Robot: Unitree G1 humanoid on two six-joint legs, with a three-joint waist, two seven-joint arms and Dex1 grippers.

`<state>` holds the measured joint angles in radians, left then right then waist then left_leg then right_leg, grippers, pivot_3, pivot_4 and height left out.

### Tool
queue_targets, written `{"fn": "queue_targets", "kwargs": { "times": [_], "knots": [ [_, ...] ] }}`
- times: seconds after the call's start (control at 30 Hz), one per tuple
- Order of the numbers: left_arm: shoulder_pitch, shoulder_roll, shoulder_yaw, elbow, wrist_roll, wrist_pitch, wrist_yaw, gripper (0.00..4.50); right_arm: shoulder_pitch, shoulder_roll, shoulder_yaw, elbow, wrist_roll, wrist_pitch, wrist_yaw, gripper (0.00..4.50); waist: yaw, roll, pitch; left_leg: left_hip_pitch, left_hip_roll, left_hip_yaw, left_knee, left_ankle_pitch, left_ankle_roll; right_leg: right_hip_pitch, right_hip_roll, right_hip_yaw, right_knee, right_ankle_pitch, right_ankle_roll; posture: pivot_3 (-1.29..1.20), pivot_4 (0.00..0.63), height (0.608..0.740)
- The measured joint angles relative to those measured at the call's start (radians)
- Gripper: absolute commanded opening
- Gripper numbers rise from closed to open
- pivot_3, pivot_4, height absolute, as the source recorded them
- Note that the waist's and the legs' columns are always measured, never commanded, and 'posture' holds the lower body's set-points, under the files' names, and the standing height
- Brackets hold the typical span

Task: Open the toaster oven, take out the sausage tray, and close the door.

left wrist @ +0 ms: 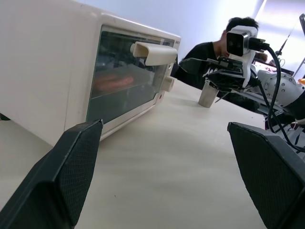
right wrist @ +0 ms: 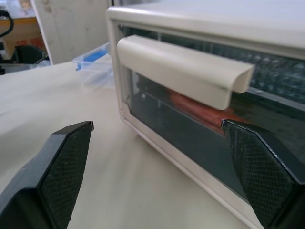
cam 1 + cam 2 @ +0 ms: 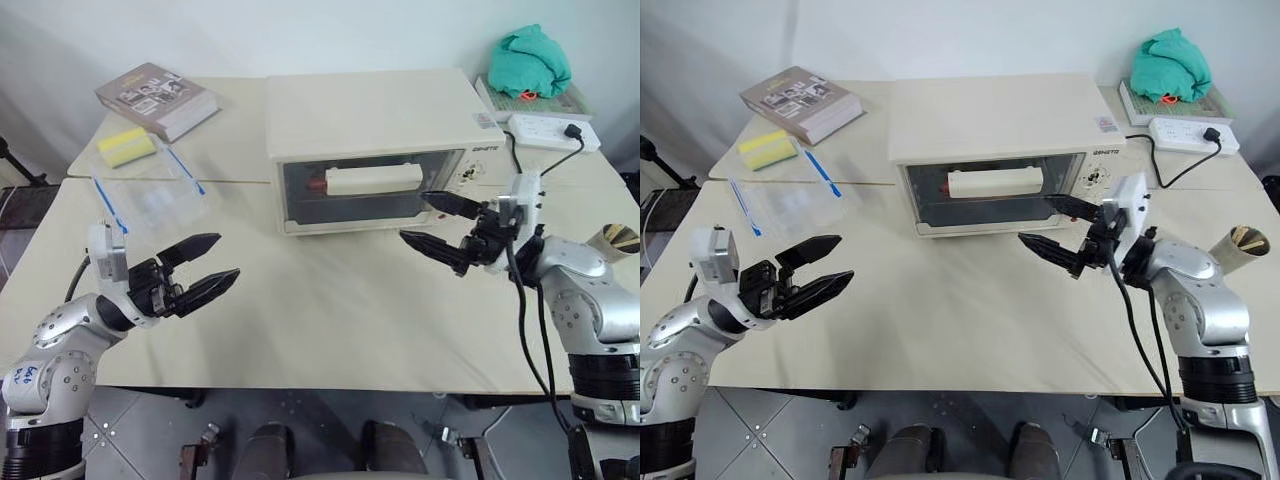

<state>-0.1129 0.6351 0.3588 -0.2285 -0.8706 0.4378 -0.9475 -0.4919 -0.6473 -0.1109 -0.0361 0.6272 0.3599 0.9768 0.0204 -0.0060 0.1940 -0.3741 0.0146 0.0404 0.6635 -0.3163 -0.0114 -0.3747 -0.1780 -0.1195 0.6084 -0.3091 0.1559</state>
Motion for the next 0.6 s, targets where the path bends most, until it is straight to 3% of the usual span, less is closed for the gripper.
{"fn": "queue_targets", "kwargs": {
  "times": [0.47,0.6],
  "knots": [
    [0.001,-0.008,-0.008,-0.001,-0.001,0.007,-0.005,4.45,-0.132,0.065,0.025,0.165,-0.1,-0.097,0.046,4.5,-0.005,0.0,0.0,0.0,0.0,0.0,0.0,0.0,0.0,0.0,0.0,0.0,0.0,0.0,0.0,0.0,0.15,0.74],
    [0.0,-0.01,-0.01,-0.001,0.005,0.004,-0.006,4.45,-0.128,0.066,0.025,0.156,-0.084,-0.107,0.13,4.5,-0.006,0.0,0.0,-0.001,0.0,0.0,0.0,0.0,0.0,-0.001,0.0,0.0,0.0,0.0,0.0,0.0,0.15,0.74]
  ]
}}
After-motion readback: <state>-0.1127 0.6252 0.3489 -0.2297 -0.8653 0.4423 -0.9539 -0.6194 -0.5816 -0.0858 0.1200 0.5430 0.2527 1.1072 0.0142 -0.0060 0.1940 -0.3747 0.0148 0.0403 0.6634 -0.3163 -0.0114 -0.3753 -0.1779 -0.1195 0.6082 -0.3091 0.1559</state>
